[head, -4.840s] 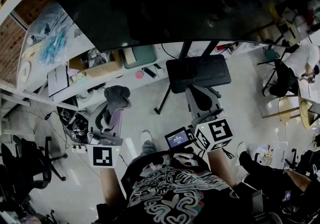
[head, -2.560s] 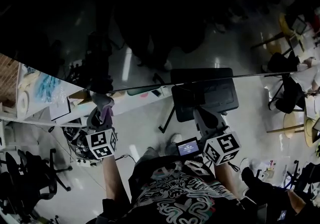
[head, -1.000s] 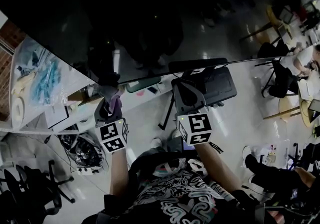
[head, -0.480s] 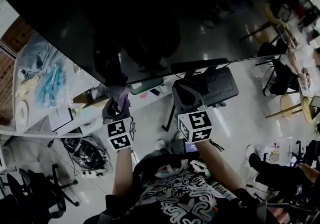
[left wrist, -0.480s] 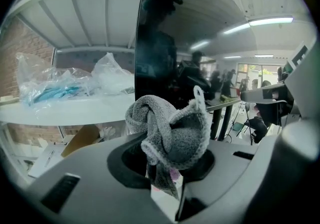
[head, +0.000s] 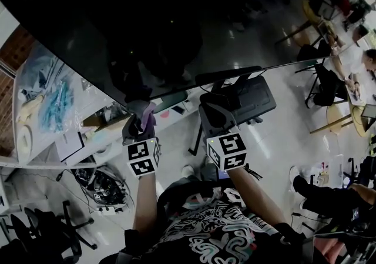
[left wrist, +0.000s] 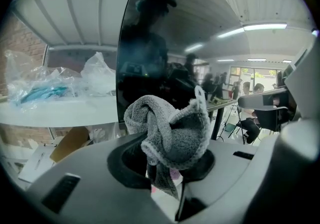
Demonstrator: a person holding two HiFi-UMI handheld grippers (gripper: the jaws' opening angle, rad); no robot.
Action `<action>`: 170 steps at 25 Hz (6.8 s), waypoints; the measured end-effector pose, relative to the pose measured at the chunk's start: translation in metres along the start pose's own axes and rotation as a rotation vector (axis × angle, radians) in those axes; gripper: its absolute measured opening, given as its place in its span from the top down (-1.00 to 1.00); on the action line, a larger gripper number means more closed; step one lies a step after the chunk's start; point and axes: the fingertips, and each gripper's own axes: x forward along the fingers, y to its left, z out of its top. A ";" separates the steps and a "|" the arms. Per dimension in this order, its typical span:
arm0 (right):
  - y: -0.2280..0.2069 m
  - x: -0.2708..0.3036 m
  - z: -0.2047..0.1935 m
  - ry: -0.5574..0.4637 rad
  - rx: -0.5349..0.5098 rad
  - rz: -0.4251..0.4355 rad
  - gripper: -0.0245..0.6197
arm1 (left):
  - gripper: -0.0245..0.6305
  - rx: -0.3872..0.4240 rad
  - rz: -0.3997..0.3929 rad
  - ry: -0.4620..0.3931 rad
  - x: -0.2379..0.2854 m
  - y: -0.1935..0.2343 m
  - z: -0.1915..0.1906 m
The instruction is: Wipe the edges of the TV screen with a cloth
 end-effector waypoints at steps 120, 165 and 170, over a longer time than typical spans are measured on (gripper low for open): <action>-0.195 -0.107 0.000 -0.049 0.157 -0.362 0.83 | 0.58 0.049 -0.476 0.041 0.086 -0.248 0.058; -0.251 -0.121 -0.018 -0.025 0.159 -0.422 0.83 | 0.58 -0.370 -0.688 0.081 0.111 -0.312 0.063; -0.260 -0.120 -0.018 -0.022 0.171 -0.430 0.83 | 0.58 -0.383 -0.702 0.092 0.114 -0.320 0.064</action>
